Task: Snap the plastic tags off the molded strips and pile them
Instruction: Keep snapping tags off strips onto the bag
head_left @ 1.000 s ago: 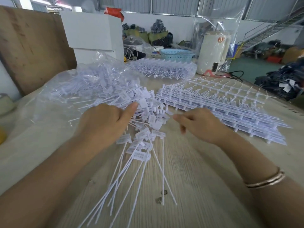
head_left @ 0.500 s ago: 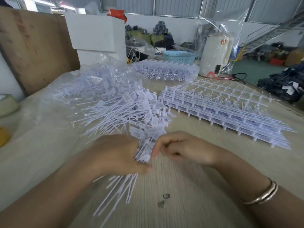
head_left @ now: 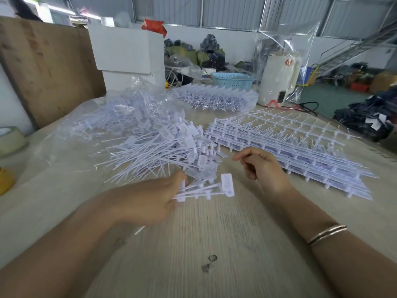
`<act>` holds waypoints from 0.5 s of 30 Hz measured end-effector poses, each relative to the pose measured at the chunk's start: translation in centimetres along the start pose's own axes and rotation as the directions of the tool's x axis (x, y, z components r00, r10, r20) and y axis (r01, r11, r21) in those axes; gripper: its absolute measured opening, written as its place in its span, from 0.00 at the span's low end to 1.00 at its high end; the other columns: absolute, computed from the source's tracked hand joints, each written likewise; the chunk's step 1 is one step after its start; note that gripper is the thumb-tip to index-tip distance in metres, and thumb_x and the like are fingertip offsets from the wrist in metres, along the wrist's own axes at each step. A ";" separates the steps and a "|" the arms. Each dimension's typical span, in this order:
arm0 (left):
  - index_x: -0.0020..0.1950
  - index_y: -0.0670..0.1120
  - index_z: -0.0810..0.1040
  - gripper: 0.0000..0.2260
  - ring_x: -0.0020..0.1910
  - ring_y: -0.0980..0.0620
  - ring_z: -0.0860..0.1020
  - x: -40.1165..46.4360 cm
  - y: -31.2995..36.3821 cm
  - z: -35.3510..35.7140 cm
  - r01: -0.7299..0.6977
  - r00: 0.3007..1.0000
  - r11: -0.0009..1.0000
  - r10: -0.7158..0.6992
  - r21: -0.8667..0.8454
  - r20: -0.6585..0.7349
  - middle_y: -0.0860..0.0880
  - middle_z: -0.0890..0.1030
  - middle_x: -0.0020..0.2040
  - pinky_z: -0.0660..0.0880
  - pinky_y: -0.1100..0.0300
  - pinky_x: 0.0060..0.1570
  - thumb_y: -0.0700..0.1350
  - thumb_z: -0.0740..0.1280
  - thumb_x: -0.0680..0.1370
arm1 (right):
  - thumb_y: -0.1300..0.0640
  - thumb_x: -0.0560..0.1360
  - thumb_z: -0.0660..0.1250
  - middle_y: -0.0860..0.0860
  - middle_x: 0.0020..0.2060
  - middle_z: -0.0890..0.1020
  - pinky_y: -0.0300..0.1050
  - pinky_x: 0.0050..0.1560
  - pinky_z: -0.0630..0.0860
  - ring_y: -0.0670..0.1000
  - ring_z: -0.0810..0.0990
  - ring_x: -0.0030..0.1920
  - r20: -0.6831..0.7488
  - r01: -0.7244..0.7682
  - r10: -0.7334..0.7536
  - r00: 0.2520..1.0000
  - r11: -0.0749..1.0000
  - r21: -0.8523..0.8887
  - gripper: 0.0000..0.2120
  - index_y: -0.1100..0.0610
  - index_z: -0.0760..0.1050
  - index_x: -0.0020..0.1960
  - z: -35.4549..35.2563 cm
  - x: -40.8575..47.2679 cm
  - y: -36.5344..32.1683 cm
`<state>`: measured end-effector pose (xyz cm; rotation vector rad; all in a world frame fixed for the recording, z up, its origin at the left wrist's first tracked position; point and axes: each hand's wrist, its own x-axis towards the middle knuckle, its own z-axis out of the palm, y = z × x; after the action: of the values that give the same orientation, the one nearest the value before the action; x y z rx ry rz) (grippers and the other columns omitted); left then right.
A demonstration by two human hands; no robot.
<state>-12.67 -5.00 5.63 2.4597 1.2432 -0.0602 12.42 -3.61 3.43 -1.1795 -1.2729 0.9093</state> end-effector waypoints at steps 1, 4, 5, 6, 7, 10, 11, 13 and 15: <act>0.58 0.61 0.54 0.11 0.32 0.61 0.70 0.0 0.0 -0.4 -0.017 1.000 0.998 0.017 -0.058 0.006 0.50 0.75 0.44 0.69 0.64 0.34 0.50 0.56 0.81 | 0.70 0.76 0.52 0.48 0.24 0.67 0.35 0.26 0.60 0.46 0.61 0.24 -0.008 -0.003 0.003 1.000 1.000 -0.001 0.19 0.59 0.78 0.37 -0.1 0.0 0.1; 0.71 0.63 0.49 0.23 0.53 0.56 0.74 0.5 -0.5 -2.0 -0.073 0.991 0.973 0.046 -0.220 -0.123 0.50 0.71 0.66 0.73 0.55 0.58 0.49 0.56 0.81 | 0.69 0.77 0.53 0.47 0.23 0.69 0.33 0.25 0.61 0.45 0.63 0.24 -0.005 -0.026 0.026 1.000 0.999 -0.025 0.18 0.59 0.78 0.38 -0.3 0.1 0.1; 0.74 0.62 0.47 0.25 0.66 0.55 0.68 0.9 -0.9 -2.9 -0.115 0.975 0.960 0.060 -0.254 -0.214 0.52 0.63 0.73 0.64 0.51 0.69 0.48 0.56 0.81 | 0.69 0.77 0.53 0.46 0.23 0.69 0.33 0.25 0.62 0.44 0.63 0.23 0.004 -0.032 0.032 0.999 0.998 -0.046 0.18 0.58 0.79 0.38 -0.3 0.1 0.1; 0.75 0.61 0.46 0.27 0.72 0.57 0.58 1.2 -1.3 -3.9 -0.164 0.947 0.950 0.077 -0.265 -0.311 0.56 0.54 0.75 0.55 0.51 0.73 0.48 0.57 0.81 | 0.69 0.77 0.53 0.45 0.23 0.70 0.32 0.25 0.62 0.43 0.64 0.23 0.013 -0.038 0.039 0.999 0.997 -0.068 0.18 0.58 0.79 0.38 -0.2 0.1 0.1; 0.76 0.61 0.45 0.29 0.72 0.60 0.53 1.7 -1.7 -5.1 -0.202 0.912 0.946 0.088 -0.252 -0.400 0.59 0.51 0.73 0.49 0.54 0.72 0.48 0.57 0.81 | 0.69 0.77 0.53 0.45 0.23 0.70 0.32 0.26 0.63 0.43 0.64 0.23 0.021 -0.041 0.043 0.999 0.996 -0.084 0.18 0.58 0.79 0.38 -0.2 0.1 0.2; 0.75 0.62 0.42 0.30 0.73 0.59 0.52 3.4 -3.1 -8.5 -0.250 0.818 0.953 0.111 -0.174 -0.564 0.60 0.51 0.73 0.50 0.62 0.68 0.44 0.57 0.81 | 0.69 0.77 0.54 0.46 0.24 0.70 0.32 0.27 0.64 0.43 0.65 0.24 0.023 -0.045 0.047 0.999 0.994 -0.103 0.18 0.58 0.79 0.38 0.0 0.3 0.3; 0.75 0.61 0.42 0.31 0.73 0.57 0.53 4.2 -3.7 -9.2 -0.236 0.810 0.960 0.107 -0.153 -0.576 0.57 0.53 0.74 0.51 0.63 0.67 0.42 0.58 0.81 | 0.69 0.77 0.54 0.46 0.24 0.70 0.31 0.27 0.64 0.42 0.65 0.24 0.026 -0.047 0.051 0.998 0.993 -0.110 0.19 0.57 0.79 0.38 0.0 0.3 0.3; 0.76 0.59 0.43 0.33 0.74 0.52 0.58 6.2 -4.8 -9.7 -0.135 0.844 0.982 0.043 -0.134 -0.534 0.50 0.56 0.76 0.56 0.61 0.67 0.39 0.60 0.80 | 0.68 0.77 0.54 0.45 0.24 0.70 0.31 0.26 0.63 0.42 0.65 0.23 0.045 -0.049 0.056 0.997 0.991 -0.128 0.19 0.56 0.79 0.37 0.2 0.2 0.3; 0.77 0.57 0.45 0.35 0.73 0.47 0.61 8.1 -5.9 -9.1 0.041 0.896 0.997 -0.065 -0.065 -0.439 0.47 0.57 0.76 0.62 0.54 0.68 0.39 0.62 0.78 | 0.69 0.77 0.54 0.46 0.24 0.70 0.31 0.26 0.63 0.42 0.64 0.24 0.079 -0.052 0.063 0.995 0.989 -0.135 0.19 0.57 0.79 0.38 0.2 0.0 0.4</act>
<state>-13.60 7.57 10.56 2.4707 1.4659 0.5417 12.22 -3.47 3.07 -1.2999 -1.3903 0.9362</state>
